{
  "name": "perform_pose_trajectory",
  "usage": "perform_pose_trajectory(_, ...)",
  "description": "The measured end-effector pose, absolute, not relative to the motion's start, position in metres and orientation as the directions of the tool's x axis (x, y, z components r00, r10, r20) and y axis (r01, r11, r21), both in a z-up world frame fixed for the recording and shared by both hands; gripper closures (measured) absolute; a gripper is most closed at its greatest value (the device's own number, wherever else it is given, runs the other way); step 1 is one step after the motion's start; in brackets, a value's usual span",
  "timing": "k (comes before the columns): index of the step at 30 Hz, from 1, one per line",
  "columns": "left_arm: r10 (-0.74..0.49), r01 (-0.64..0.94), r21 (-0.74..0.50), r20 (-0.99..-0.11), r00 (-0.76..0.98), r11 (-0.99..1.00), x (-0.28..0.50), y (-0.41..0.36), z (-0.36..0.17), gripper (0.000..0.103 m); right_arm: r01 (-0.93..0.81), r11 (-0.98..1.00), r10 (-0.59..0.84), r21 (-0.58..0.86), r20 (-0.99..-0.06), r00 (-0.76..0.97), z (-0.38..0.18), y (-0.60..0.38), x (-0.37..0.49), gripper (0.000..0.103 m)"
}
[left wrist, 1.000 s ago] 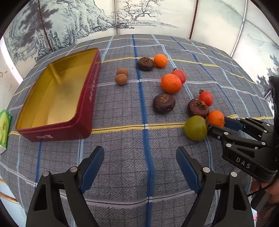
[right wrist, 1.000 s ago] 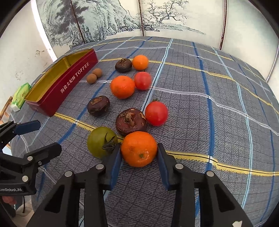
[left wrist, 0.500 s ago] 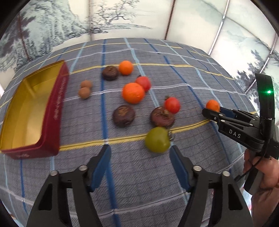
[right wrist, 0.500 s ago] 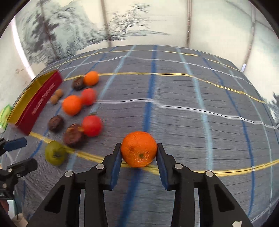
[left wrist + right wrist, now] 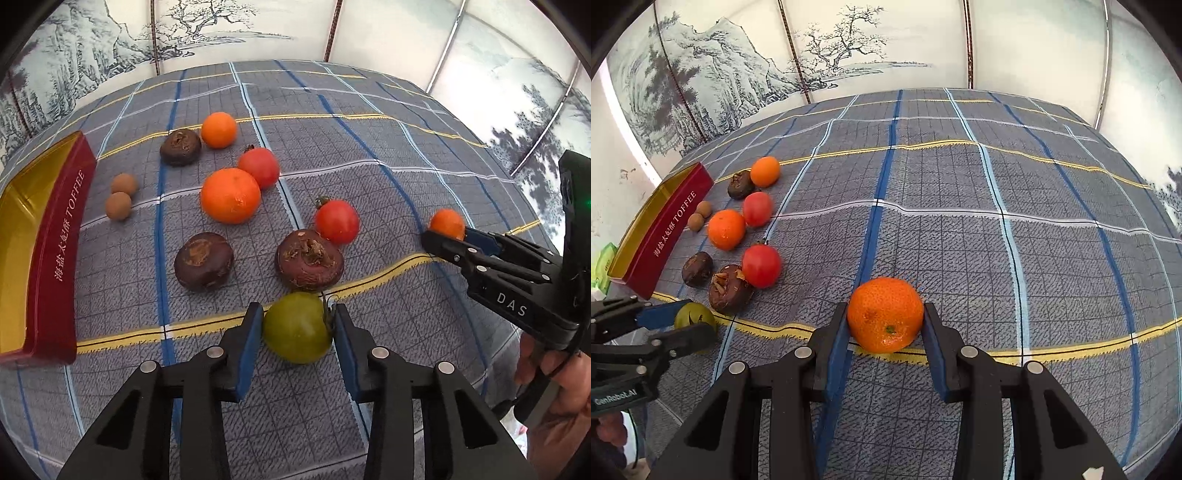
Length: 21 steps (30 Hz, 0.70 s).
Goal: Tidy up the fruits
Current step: 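Grasp the orange with the right tool while the left tool grasps the green fruit, then carry the green fruit into the tin with the left tool and open it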
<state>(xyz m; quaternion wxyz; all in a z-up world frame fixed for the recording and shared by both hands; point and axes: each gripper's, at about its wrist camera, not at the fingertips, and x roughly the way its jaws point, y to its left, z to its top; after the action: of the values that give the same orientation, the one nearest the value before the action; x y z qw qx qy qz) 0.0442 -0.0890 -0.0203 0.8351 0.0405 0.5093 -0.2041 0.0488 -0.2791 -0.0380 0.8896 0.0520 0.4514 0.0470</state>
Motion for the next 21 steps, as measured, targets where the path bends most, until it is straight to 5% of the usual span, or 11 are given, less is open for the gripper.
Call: perform_pose_trajectory(21, -0.313, 0.328, -0.170, -0.834, 0.454, 0.929, 0.042, -0.050, 0.012, 0.065, -0.034, 0.994, 0.104, 0.103, -0.804, 0.585, -0.039, -0.274, 0.048, 0.067)
